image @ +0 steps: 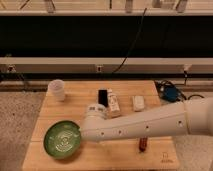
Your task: Drag the ceramic bowl in a circle
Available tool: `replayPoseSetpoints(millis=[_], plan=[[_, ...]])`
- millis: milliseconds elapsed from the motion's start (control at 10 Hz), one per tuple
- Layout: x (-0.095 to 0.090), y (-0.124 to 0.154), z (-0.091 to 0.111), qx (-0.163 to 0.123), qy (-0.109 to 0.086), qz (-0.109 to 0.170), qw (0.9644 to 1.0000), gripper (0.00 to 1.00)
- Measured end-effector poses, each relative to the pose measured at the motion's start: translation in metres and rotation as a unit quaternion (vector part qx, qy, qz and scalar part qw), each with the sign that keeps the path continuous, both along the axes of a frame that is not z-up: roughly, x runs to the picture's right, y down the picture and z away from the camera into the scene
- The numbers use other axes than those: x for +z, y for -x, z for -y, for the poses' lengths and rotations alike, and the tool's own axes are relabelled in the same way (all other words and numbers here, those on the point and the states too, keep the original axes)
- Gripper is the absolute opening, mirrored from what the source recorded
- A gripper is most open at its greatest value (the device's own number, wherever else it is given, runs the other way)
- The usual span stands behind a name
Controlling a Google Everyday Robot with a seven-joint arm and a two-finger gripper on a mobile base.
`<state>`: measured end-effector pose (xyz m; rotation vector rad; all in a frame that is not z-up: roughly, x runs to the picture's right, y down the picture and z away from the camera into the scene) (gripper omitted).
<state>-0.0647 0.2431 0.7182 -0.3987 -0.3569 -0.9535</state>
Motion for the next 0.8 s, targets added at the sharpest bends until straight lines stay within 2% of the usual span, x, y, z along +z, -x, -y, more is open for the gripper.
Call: replayPoseSetpoints(millis=[800], plan=[[0.014,0.022,-0.002,-0.03,0.004,0.025,0.9992,0.8]])
